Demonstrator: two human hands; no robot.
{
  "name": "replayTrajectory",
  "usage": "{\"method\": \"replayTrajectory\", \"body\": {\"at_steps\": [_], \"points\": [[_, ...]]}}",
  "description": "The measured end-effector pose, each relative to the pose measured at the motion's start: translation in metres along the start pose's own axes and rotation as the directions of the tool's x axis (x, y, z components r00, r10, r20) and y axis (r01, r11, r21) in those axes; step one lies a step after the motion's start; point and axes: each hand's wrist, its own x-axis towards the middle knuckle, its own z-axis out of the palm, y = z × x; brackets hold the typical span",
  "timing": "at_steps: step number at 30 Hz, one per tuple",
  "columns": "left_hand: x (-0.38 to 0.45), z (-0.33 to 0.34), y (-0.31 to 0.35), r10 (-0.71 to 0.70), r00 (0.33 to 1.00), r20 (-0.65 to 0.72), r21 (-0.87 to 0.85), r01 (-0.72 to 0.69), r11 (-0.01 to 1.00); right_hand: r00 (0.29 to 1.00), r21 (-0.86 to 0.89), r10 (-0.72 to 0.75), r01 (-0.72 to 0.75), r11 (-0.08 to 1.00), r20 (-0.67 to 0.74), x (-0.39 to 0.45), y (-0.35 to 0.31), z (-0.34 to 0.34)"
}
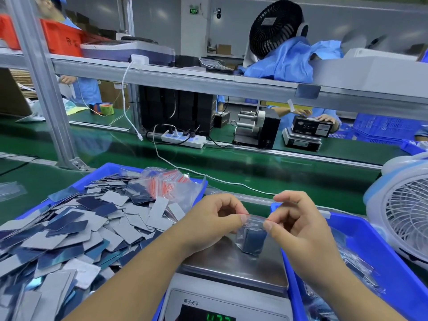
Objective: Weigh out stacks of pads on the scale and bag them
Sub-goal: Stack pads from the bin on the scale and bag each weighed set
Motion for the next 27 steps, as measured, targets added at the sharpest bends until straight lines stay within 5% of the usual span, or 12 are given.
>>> {"method": "replayTrajectory", "body": {"at_steps": [9,27], "points": [[0.001,0.003,-0.004,0.093,0.995,0.031,0.126,-0.096,0.987,0.999,0.076,0.042,-0.043,0.996,0.011,0.002,0.004,0.01],[0.002,0.003,-0.006,0.182,0.983,0.017,0.071,-0.183,0.981,0.998,0.086,0.047,-0.051,0.995,0.048,0.002,-0.007,0.005]]}}
